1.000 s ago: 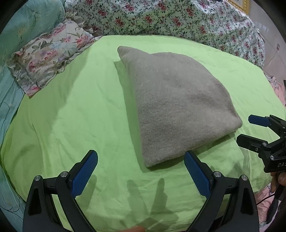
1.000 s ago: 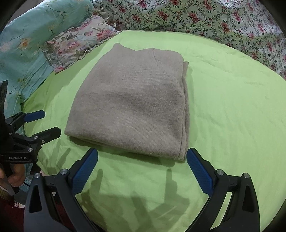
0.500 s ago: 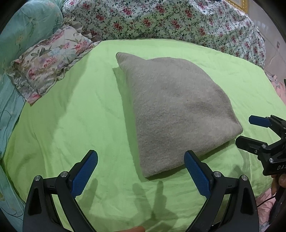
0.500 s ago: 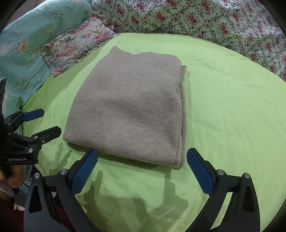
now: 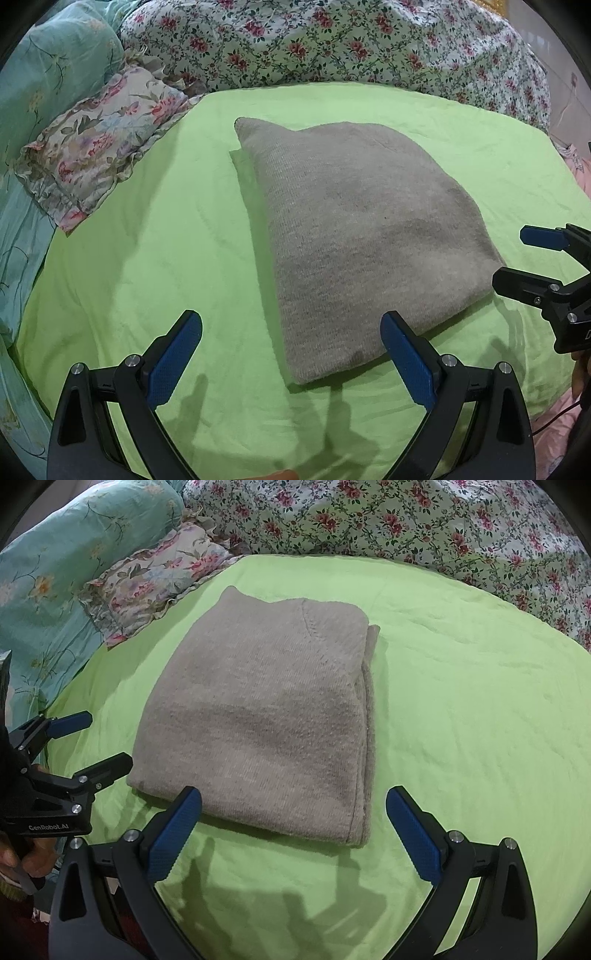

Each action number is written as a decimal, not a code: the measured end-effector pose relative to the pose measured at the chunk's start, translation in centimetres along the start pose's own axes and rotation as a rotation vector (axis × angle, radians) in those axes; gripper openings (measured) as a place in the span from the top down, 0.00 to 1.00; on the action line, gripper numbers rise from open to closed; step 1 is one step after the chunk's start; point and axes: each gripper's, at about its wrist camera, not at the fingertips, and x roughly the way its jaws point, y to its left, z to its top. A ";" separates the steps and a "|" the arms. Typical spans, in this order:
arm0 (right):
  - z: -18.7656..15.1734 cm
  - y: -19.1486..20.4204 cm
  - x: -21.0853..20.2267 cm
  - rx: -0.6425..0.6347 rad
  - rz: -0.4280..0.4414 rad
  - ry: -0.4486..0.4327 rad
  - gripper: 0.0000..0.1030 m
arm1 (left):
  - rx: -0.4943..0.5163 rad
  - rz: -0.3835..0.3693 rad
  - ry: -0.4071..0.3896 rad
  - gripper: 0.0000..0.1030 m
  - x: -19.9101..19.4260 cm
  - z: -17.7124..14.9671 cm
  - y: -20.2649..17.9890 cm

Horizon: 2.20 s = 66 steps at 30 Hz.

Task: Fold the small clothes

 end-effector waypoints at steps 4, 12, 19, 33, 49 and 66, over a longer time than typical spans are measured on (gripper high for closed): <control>0.2 0.0 0.2 -0.002 -0.001 0.001 0.03 | -0.001 0.006 0.000 0.05 0.2 0.3 0.1; 0.7 0.0 0.5 -0.004 0.002 0.001 0.03 | 0.001 0.013 -0.006 0.05 0.4 0.8 0.0; 1.1 0.1 0.6 -0.004 0.004 -0.002 0.03 | 0.004 0.011 -0.020 0.05 0.2 1.0 -0.2; 1.3 0.4 0.7 -0.005 0.003 -0.003 0.03 | -0.001 0.011 -0.026 0.05 -0.1 1.0 -0.2; 1.3 1.0 0.5 -0.020 -0.027 -0.009 0.03 | -0.003 0.013 -0.030 0.05 -0.5 1.0 -0.2; 1.2 0.8 0.2 -0.012 -0.039 -0.017 0.02 | 0.003 0.018 -0.044 0.05 -0.9 0.8 -0.5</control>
